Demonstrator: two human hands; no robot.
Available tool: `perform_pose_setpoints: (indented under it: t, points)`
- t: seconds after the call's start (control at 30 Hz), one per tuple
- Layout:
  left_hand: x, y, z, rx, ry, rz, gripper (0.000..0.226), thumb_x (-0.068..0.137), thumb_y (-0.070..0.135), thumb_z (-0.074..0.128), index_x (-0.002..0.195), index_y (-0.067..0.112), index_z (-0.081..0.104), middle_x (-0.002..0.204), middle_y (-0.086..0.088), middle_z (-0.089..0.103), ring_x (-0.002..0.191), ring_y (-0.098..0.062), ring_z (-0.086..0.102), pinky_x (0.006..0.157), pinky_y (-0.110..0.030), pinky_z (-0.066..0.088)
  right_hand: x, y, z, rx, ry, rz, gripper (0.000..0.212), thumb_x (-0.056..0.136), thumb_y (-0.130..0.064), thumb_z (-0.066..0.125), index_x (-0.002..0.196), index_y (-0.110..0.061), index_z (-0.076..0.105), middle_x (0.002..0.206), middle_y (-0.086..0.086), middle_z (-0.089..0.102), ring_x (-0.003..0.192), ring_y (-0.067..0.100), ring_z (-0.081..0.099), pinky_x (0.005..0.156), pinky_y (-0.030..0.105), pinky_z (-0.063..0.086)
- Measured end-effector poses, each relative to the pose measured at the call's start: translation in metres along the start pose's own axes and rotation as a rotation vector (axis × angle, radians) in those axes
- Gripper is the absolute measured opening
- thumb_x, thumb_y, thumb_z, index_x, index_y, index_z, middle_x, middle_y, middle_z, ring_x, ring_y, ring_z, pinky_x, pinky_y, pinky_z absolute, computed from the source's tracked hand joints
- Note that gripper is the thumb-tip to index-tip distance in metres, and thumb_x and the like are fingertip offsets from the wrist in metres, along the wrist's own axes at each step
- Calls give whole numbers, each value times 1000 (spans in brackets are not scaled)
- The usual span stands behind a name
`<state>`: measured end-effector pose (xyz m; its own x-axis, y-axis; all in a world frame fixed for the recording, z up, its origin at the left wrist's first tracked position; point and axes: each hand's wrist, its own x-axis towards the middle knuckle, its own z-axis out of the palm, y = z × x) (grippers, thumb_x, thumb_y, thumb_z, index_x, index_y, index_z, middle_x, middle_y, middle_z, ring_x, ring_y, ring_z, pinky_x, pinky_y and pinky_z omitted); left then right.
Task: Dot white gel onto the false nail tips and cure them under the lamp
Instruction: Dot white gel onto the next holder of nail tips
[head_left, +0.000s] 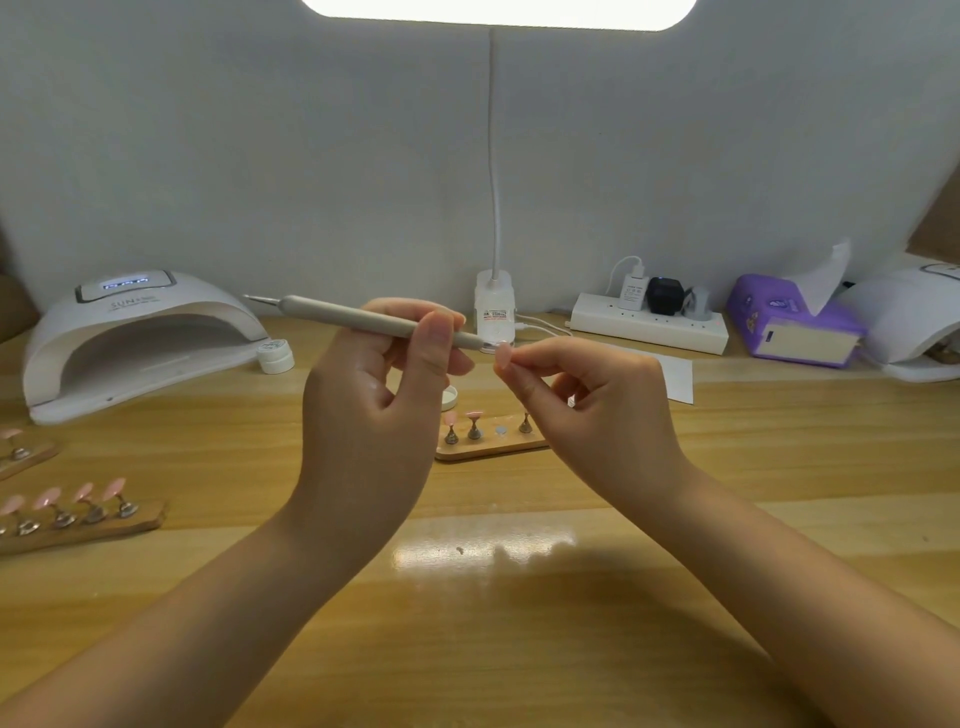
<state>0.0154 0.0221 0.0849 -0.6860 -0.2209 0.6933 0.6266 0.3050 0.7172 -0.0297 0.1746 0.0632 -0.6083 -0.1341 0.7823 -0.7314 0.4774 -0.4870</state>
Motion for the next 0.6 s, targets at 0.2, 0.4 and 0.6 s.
perform_pose_setpoints:
  t: [0.2,0.4,0.6]
  points:
    - [0,-1,0,4,-9,-7,17,94,34,50,94,22,63,81,8,69,75,-11,66,59,-25,55,0,0,0,-1,-9,-3,20,87,-34,63,94,-18,75,71,-8,70,55,14,60,50,36,50]
    - [0,-2,1,0,3,-28,16,94,35,51,92,24,63,80,8,70,71,-12,65,60,-32,54,-1,1,1,-13,-8,-27,16,88,-30,66,93,-19,75,70,-8,70,54,14,60,49,35,49]
    - [0,-4,1,-2,6,-29,16,94,35,51,92,24,63,80,9,70,72,-10,66,58,-23,54,-1,2,1,-9,-3,-40,14,88,-29,67,92,-19,75,69,-8,70,52,14,60,48,32,48]
